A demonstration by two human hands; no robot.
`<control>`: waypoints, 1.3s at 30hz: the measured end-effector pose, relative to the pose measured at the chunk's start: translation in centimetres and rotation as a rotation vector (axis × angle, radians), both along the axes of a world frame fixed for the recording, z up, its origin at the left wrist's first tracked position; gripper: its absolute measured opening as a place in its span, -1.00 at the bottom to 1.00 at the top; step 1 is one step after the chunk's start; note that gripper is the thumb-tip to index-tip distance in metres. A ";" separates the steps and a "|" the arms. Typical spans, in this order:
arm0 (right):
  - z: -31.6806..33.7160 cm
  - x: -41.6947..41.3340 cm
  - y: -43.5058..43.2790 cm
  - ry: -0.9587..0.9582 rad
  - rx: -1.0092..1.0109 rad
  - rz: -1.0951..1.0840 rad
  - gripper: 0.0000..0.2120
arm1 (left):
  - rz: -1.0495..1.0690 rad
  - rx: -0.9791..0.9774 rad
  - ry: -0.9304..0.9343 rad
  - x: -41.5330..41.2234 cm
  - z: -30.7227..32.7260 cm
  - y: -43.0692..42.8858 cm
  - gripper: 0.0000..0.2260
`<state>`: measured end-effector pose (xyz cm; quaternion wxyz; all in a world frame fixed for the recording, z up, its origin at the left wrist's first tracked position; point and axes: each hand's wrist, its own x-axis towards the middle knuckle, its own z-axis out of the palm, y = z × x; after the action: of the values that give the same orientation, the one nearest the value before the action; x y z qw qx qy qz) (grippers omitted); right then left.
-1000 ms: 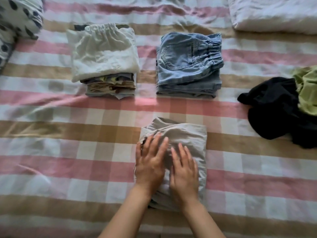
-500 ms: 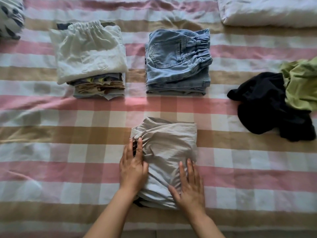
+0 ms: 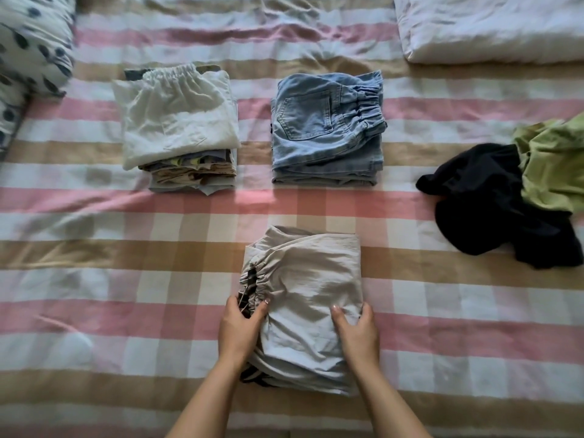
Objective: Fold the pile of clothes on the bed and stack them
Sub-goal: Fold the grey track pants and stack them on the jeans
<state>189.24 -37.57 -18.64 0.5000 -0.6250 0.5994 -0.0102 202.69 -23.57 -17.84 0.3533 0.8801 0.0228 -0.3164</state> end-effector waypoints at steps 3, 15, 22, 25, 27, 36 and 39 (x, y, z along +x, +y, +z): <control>1.0 -0.3 -0.6 -0.089 0.041 0.035 -0.73 | -0.002 -0.053 -0.043 -0.7 1.4 -0.2 -0.71; 11.8 5.5 -10.7 -0.381 -0.218 0.065 -0.85 | -0.020 -0.361 -0.234 5.1 11.7 -9.5 -0.73; 13.8 17.5 -22.4 -0.424 -0.320 0.105 -0.79 | -0.184 -0.380 -0.328 17.1 13.1 -20.9 -0.22; 11.7 21.1 -26.2 -0.375 -0.320 0.111 -0.70 | -0.226 -0.367 -0.317 20.8 11.3 -24.5 -0.26; 9.8 22.3 -28.0 -0.317 -0.313 0.104 -0.58 | -0.243 -0.383 -0.288 22.2 9.5 -26.1 -0.29; 4.9 23.7 -28.1 0.135 -0.864 0.626 -0.38 | -0.803 0.159 -0.815 21.5 3.8 -29.9 -0.44; 3.7 24.2 -29.0 0.150 -0.817 0.674 -0.46 | -0.856 0.290 -0.711 22.6 2.4 -31.4 -0.49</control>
<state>213.46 -66.56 -14.99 0.1472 -0.9256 0.3467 -0.0369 225.24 -54.92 -15.48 0.0554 0.9026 -0.4127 -0.1095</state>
